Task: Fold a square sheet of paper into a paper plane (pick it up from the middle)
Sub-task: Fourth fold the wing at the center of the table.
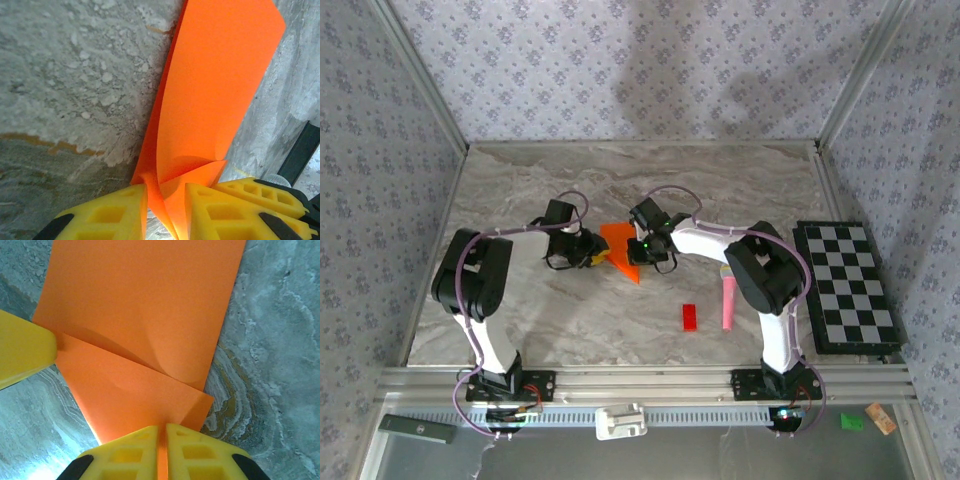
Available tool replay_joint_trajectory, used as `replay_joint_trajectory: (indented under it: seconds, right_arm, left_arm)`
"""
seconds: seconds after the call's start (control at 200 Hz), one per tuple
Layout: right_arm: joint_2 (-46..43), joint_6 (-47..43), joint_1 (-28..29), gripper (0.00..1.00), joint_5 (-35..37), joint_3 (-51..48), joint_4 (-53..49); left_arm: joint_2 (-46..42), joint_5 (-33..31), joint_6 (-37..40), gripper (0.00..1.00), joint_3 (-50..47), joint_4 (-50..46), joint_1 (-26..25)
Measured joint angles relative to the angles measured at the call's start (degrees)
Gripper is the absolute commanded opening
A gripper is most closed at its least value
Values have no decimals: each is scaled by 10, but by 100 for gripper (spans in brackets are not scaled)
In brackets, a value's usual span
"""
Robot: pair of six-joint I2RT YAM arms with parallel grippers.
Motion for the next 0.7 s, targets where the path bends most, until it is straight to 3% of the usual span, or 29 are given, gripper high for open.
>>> replay_joint_trajectory:
  seconds: [0.55, 0.7]
  right_arm:
    - [0, -3, -10, 13, -2, -10, 5]
    - [-11, -19, -12, 21, 5, -23, 13]
  left_arm:
    - [41, 44, 35, 10, 26, 28, 0]
    - [41, 49, 44, 6, 30, 32, 0]
